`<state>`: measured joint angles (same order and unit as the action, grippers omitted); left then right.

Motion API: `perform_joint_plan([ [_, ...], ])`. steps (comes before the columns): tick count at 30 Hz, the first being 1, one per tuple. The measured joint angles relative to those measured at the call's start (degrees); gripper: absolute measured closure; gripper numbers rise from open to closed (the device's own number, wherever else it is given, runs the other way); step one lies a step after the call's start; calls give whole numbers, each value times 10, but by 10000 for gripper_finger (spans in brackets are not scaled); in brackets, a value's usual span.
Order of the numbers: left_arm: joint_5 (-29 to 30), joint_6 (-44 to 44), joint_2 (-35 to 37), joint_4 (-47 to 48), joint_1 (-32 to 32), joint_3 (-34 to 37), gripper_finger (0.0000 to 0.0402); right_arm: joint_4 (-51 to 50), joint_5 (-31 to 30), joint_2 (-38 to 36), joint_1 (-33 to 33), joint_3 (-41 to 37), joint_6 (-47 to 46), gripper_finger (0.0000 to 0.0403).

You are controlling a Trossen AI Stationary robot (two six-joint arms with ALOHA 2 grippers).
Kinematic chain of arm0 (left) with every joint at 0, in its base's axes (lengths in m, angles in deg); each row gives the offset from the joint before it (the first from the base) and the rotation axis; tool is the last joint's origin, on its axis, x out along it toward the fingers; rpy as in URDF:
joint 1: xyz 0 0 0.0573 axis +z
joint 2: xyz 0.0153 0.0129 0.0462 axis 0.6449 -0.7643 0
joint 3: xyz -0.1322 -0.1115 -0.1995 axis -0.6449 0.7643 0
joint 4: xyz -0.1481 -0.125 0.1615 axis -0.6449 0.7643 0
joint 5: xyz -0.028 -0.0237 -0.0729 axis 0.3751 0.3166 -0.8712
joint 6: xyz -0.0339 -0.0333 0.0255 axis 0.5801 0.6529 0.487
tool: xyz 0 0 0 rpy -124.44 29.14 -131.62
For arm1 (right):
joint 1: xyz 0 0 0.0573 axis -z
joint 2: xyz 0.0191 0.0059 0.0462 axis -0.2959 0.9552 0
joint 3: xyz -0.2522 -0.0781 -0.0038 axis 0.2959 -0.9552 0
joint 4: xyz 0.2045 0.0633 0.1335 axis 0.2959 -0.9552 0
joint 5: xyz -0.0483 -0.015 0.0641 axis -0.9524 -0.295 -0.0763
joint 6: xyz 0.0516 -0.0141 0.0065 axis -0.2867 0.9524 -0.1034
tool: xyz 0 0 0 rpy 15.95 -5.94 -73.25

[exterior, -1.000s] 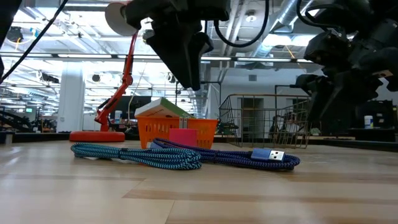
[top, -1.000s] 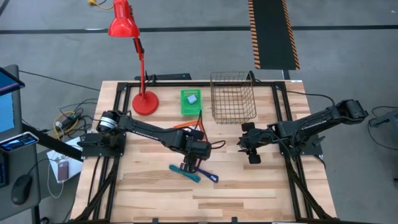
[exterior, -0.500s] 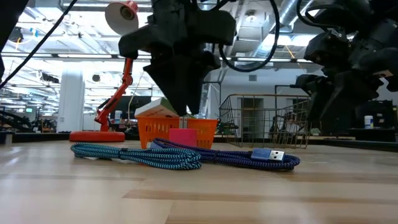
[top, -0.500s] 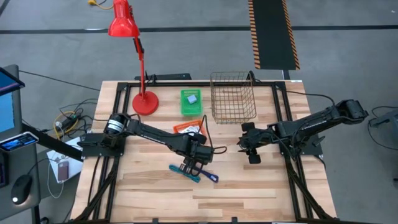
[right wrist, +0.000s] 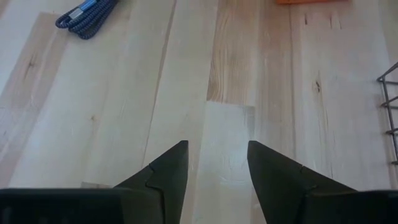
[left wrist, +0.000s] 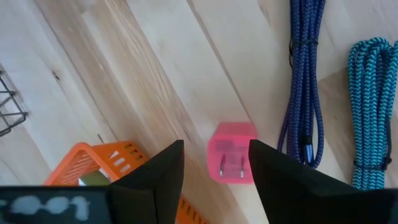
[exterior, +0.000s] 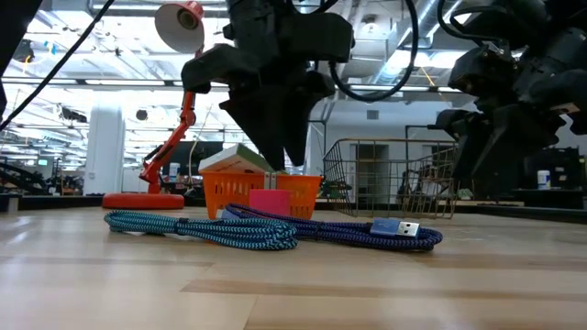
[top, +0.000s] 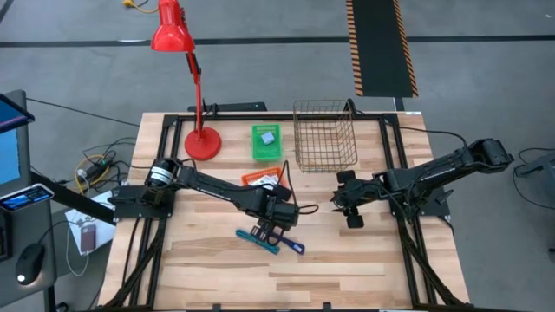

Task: Pick and place items into bin
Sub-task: Put the pink adapter into the green bin

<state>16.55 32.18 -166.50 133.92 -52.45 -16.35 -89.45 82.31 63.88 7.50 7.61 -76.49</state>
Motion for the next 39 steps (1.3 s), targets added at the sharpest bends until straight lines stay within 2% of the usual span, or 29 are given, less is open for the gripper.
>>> perform_joint_plan([
  [10, 1, 13, 0, -3, -1, 0, 219, 0, 0, 0, 0, 0, 0, 243],
  [20, 5, 33, 0, 5, -4, 0, 140, 0, 0, 0, 0, 0, 0, 236],
  [25, 3, 41, -12, 24, -3, 1, 115, 0, 0, 0, 0, 0, 0, 238],
  [39, -16, 41, -37, 24, 1, 1, 109, 4, 1, 0, 0, 0, -4, 241],
])
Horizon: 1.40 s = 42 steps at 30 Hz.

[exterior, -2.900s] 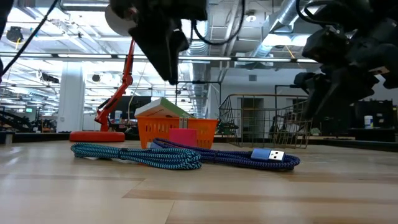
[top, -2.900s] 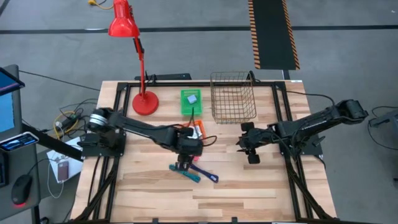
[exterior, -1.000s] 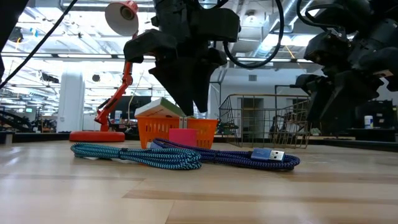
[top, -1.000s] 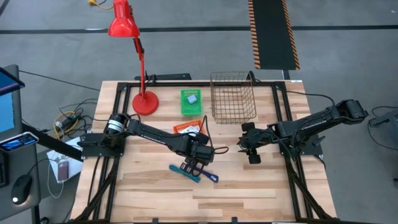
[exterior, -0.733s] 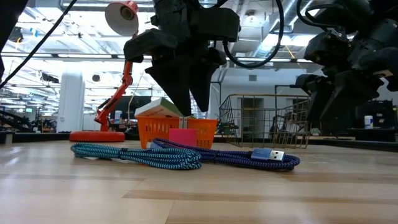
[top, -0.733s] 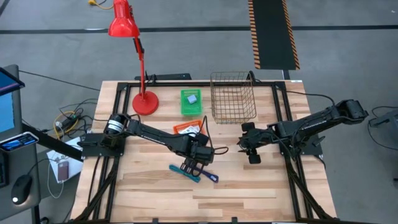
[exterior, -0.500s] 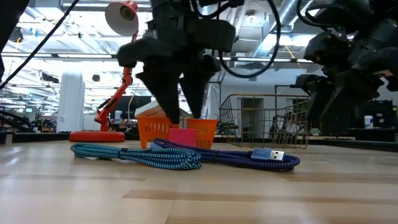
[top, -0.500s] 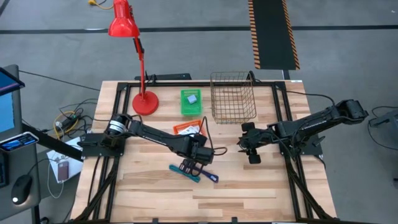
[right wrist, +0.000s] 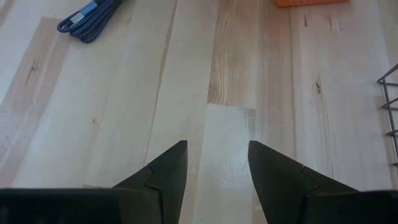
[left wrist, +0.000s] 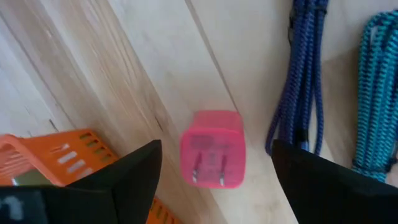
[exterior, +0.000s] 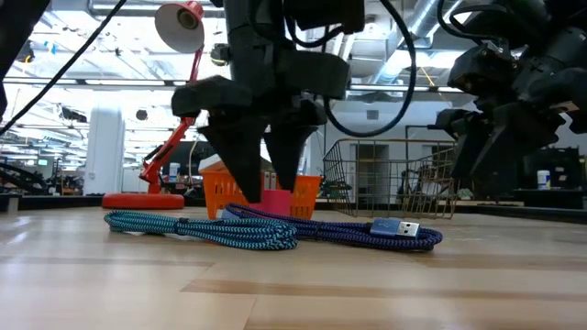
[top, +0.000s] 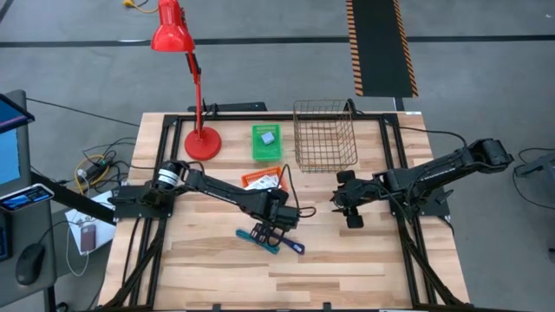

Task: Pick and place items into bin
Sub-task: Put the pink adapter into the green bin

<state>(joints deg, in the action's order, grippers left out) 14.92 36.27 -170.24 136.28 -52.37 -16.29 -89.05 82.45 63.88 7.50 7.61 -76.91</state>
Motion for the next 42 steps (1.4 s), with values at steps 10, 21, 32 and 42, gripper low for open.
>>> perform_joint_plan([
  [10, -11, 0, -3, -1, 10, 0, 118, 0, 0, 0, 0, 0, 0, 239],
  [21, -37, 0, -8, 0, 22, 0, 172, 1, 1, 0, 0, 0, 0, 239],
  [32, -47, 4, -8, 1, 23, -2, 262, 1, 1, 0, 0, 0, 0, 239],
  [42, -9, 21, -9, 55, 6, -80, 257, 1, 1, 0, 0, 0, 0, 239],
])
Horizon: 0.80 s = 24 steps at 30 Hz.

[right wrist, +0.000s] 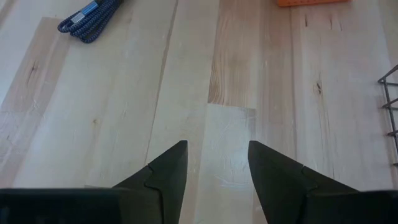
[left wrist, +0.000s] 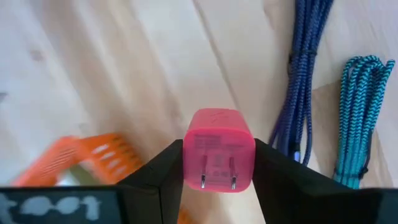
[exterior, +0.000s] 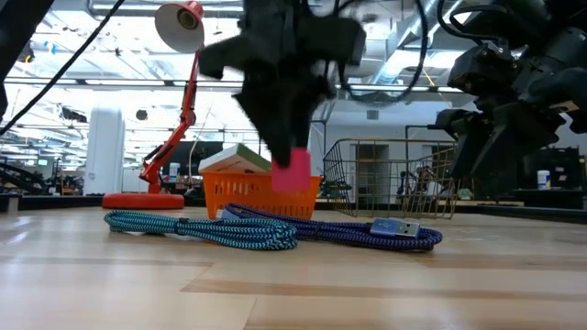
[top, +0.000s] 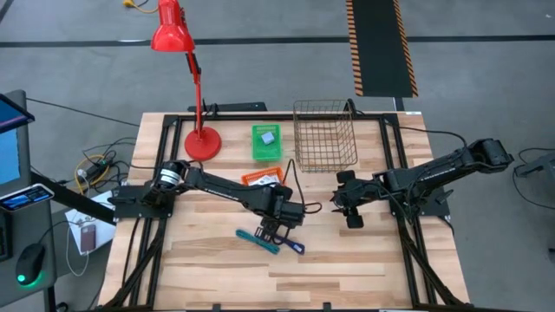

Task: Pick and place items into bin
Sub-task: Put the pink adapter into the green bin

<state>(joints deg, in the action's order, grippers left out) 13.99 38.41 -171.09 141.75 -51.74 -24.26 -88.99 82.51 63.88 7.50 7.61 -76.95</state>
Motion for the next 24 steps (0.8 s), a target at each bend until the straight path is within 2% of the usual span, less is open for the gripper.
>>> perform_joint_plan([
  [7, 104, 0, 0, 135, 0, -122, 260, 0, 0, 0, 0, 0, 0, 240],
  [14, 219, -7, 0, 245, 35, -228, 259, 0, 0, 0, 0, 0, 0, 240],
  [18, 242, -24, 0, 265, 78, -255, 259, 0, 0, 0, 0, 0, 0, 240],
  [24, 227, -55, 0, 259, 164, -255, 259, 0, 0, 0, 0, 0, -11, 240],
])
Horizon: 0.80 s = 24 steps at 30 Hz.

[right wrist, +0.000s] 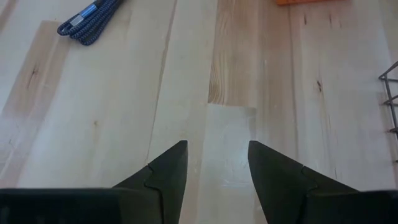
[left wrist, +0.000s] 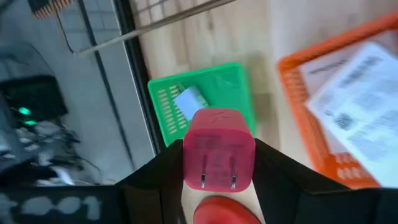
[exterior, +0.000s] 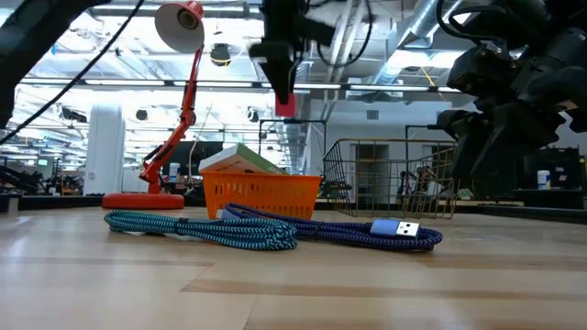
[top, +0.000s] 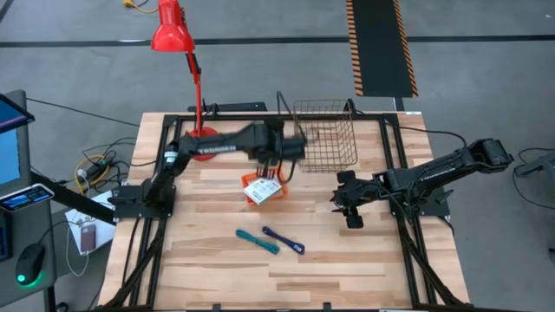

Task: Pick and place items into bin
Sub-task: Put the pink adapter into the green bin

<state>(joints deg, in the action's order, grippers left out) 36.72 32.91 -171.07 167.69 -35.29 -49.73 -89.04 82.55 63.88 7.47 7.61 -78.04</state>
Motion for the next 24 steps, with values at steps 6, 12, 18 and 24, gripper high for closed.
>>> perform_joint_plan([
  [6, -33, -21, 0, -25, 75, 7, 259, 0, 0, 0, -4, 0, -4, 240],
  [12, -78, -29, 0, -61, 129, 7, 257, 0, 0, 0, -16, 0, -5, 240],
  [18, -105, -26, 0, -64, 153, 7, 255, 0, 0, 0, -24, 0, -9, 239],
  [24, -107, -24, 0, -75, 152, 7, 229, 0, 0, 0, -24, 0, -10, 239],
])
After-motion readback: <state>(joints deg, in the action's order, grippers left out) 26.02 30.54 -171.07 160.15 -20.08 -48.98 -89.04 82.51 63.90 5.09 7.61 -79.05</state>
